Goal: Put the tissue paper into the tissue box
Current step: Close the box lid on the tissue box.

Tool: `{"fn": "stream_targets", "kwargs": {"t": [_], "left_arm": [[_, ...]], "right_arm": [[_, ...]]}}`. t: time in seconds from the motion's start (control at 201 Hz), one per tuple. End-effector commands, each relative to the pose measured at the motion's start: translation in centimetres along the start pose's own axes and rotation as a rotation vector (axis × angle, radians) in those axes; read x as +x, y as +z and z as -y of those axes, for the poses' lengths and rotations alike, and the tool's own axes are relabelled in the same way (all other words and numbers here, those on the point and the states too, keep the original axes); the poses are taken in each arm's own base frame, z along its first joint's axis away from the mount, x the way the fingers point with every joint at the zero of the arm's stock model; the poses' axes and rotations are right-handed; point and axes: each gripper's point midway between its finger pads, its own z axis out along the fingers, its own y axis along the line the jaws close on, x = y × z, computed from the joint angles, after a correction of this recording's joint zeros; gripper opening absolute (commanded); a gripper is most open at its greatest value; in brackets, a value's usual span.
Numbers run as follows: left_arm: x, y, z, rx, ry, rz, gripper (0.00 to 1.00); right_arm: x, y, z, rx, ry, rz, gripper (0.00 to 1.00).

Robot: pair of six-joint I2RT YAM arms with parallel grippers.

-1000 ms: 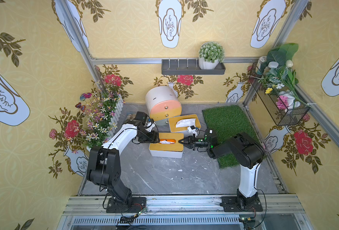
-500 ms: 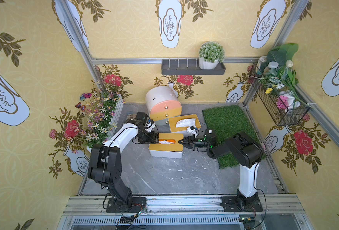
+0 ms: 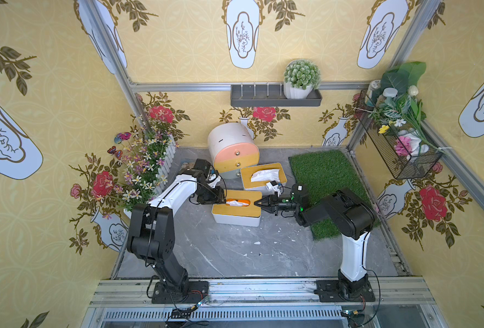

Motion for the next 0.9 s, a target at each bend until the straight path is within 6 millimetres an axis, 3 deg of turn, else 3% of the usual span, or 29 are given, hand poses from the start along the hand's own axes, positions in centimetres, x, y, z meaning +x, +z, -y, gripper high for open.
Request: {"fn": "stream_targets", "kwargs": {"t": [0.0,0.194,0.493,0.891], "left_arm": [[0.9,0.7,0.2,0.024,0.025,-0.046,0.53],[1.0,0.9,0.0,0.015,0.023,-0.059,0.43],[1.1,0.9,-0.2,0.005,0.023,-0.067,0.39],[1.2,0.9,-0.2,0.003,0.023,-0.073,0.36]], "right_arm": [[0.3,0.3,-0.2,-0.008,-0.016,-0.017,0.00],[0.3,0.3,-0.2,-0.010,-0.019,-0.021,0.00],[-0.1,-0.4,-1.2,-0.021,-0.039,-0.009,0.21],[-0.6,-1.9,-2.0,-0.011,-0.070,0.012,0.38]]}}
